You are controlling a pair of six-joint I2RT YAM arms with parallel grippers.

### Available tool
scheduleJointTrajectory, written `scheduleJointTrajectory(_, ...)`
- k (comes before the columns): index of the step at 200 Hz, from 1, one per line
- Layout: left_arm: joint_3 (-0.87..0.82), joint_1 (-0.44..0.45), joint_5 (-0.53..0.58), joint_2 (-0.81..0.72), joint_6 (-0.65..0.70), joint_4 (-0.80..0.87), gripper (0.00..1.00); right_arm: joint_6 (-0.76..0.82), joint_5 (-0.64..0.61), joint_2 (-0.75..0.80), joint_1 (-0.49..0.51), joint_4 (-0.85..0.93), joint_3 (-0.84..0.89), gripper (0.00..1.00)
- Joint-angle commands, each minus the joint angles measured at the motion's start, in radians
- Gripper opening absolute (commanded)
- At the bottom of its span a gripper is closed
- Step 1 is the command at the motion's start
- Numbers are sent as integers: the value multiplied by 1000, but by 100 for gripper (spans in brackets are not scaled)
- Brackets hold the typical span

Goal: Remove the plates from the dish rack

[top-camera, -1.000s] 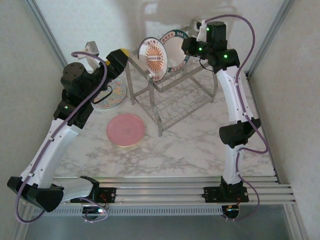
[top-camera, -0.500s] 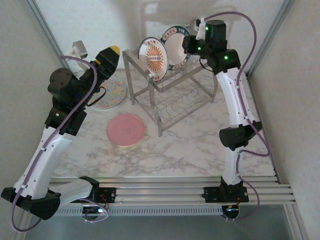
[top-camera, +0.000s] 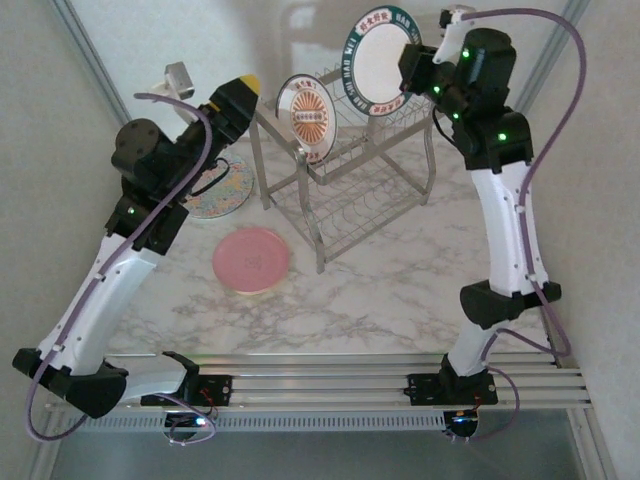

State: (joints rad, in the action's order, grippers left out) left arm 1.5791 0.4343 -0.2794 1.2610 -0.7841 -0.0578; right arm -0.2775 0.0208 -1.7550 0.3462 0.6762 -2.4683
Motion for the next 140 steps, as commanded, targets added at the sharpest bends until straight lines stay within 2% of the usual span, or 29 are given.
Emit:
scheduleJointTrajectory(1, 57, 44, -41, 51, 24, -45, 72, -36, 8, 85, -28, -112, 64, 0)
scheduleJointTrajectory(58, 199, 158, -71, 233, 35, 0, 67, -240, 208, 188, -125, -154, 165, 0)
scheduleJointTrajectory(109, 295, 180, -163, 371, -66, -33, 63, -410, 345, 239, -160, -263, 272, 0)
scheduleJointTrajectory(140, 319, 180, -208, 414, -128, -69, 61, -474, 421, 227, -166, -304, 279, 0)
